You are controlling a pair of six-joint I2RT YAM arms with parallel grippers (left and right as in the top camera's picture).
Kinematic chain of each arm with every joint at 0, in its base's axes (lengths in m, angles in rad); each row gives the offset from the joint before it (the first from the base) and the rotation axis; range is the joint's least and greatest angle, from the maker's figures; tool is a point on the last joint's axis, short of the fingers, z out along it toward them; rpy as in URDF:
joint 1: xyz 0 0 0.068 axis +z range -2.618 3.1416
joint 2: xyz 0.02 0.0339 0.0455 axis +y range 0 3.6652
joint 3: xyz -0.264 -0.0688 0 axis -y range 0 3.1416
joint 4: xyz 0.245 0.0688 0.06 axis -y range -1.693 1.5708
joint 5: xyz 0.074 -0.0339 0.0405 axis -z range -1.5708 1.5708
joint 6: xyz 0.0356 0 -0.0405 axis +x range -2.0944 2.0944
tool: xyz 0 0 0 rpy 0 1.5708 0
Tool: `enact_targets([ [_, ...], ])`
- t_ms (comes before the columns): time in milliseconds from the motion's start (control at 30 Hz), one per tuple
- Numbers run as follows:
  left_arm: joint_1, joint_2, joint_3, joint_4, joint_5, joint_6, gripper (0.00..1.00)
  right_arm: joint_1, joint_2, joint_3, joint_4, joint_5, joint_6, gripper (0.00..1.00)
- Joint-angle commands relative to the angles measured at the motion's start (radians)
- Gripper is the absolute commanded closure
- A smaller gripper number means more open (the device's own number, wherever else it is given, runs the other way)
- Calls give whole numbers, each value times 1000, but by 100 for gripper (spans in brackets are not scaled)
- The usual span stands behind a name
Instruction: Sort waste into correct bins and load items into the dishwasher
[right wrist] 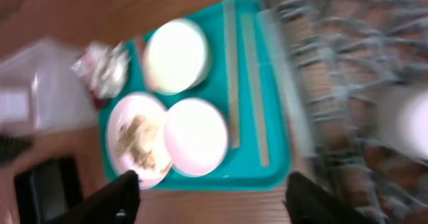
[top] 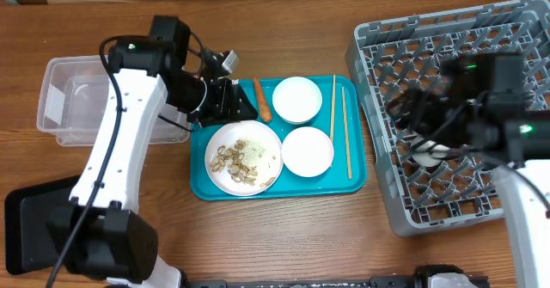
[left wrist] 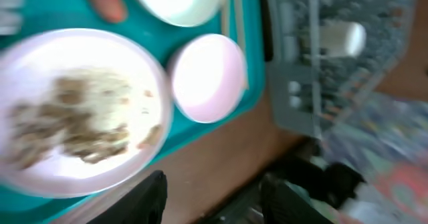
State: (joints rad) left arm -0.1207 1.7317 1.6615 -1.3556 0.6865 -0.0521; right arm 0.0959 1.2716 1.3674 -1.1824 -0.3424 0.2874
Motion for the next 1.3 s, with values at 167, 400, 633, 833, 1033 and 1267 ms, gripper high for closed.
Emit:
enact_targets([
  [167, -11, -355, 11, 14, -637, -355, 46, 334, 179, -29, 60, 242, 106, 45],
  [400, -11, -581, 11, -77, -866, -418, 32, 375, 434, -30, 147, 246, 107, 46],
  [633, -11, -655, 11, -161, -904, -420, 0, 354, 610, -31, 147, 341, 133, 51],
  [833, -11, -640, 10, -166, -904, -420, 0, 354, 628, -47, 166, 340, 133, 60],
  [1033, -11, -615, 10, -166, -903, -420, 0, 354, 626, -97, 205, 316, 132, 91],
  [1267, -11, -573, 10, -165, -903, -420, 0, 354, 505, 18, 133, 386, 129, 96],
])
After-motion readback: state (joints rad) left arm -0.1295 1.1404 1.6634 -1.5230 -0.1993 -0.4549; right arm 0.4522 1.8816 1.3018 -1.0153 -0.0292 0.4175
